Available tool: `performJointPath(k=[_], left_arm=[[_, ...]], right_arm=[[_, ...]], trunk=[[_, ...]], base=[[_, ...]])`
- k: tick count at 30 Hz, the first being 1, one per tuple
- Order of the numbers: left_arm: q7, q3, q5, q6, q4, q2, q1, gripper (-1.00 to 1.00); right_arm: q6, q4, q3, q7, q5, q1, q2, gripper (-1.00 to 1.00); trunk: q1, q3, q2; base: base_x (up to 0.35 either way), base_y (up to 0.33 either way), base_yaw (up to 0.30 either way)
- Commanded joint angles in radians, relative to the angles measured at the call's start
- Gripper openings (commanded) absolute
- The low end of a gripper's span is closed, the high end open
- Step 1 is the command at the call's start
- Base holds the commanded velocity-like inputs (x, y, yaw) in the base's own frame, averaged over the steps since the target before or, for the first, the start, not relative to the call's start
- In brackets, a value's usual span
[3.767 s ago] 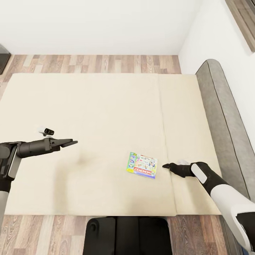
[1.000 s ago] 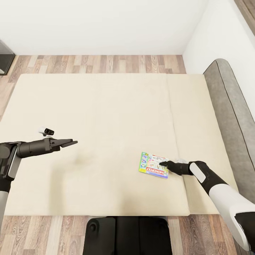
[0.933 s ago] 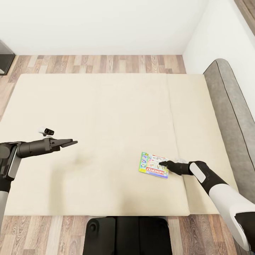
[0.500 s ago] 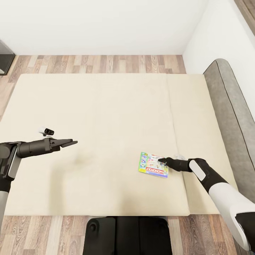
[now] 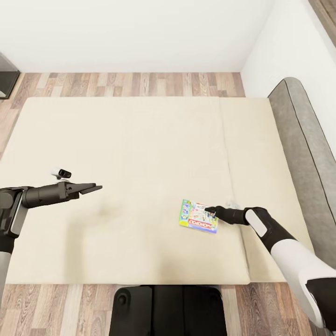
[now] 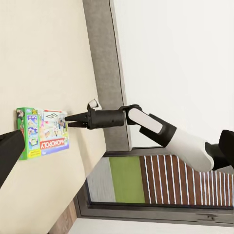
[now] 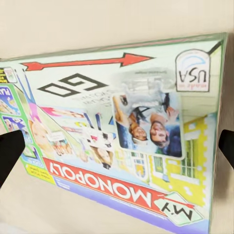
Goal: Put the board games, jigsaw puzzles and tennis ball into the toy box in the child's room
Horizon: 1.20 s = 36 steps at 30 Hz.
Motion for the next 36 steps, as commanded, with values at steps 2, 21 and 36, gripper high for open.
performJointPath(k=[2,21,36], left_arm=[[-0.004,0.000,-0.001,0.011,0.000,0.000,0.000,1.00],[-0.004,0.000,-0.001,0.011,0.000,0.000,0.000,1.00],[-0.004,0.000,-0.001,0.011,0.000,0.000,0.000,1.00]], right_arm=[[0.001,0.000,0.005,0.003,0.001,-0.001,0.001,1.00],[0.000,0.000,0.006,0.003,0.002,0.000,0.008,1.00],[-0.026,0.001,0.006,0.003,0.002,0.001,0.009,1.00]], trunk=[[0.001,-0.001,-0.002],[0.001,-0.001,-0.002],[0.001,-0.001,-0.002]], base=[[0.000,0.000,0.000],[0.000,0.010,0.000],[0.000,0.037,0.000]])
